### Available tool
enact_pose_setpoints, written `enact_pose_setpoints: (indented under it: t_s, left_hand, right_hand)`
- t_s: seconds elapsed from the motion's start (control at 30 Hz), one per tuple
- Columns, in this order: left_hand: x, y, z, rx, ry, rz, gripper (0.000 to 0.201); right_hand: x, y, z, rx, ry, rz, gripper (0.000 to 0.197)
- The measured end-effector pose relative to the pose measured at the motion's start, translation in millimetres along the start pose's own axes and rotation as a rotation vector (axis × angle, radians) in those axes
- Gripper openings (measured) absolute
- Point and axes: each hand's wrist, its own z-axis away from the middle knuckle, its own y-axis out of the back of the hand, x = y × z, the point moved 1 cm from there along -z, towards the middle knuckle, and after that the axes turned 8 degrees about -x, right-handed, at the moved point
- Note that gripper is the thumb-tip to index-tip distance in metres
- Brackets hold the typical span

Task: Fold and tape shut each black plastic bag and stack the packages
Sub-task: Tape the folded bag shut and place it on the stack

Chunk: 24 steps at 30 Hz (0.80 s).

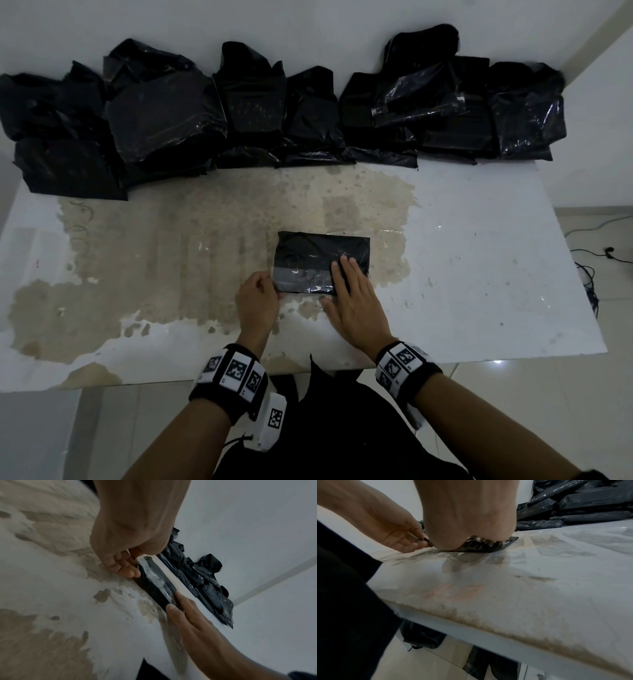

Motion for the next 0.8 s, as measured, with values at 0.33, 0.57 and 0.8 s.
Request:
enact_pose_setpoints:
  t_s: [0.33,0.57,0.8]
  left_hand:
    - [-9,-10,18,0.012,-0.241,-0.701,0.040]
    - [-12,-19,6,0.003,-0.093,-0.429,0.035]
    - [-7,-19,-5,0.085,0.155,0.227,0.021]
  right_hand:
    - [1,-3,1,-0.002,-0.003,0.018,0.072]
    - [2,-3,1,-0.032,0.005,0.007,0.073]
    - [4,-2,1,-0.042,0.017,-0.016,0.072]
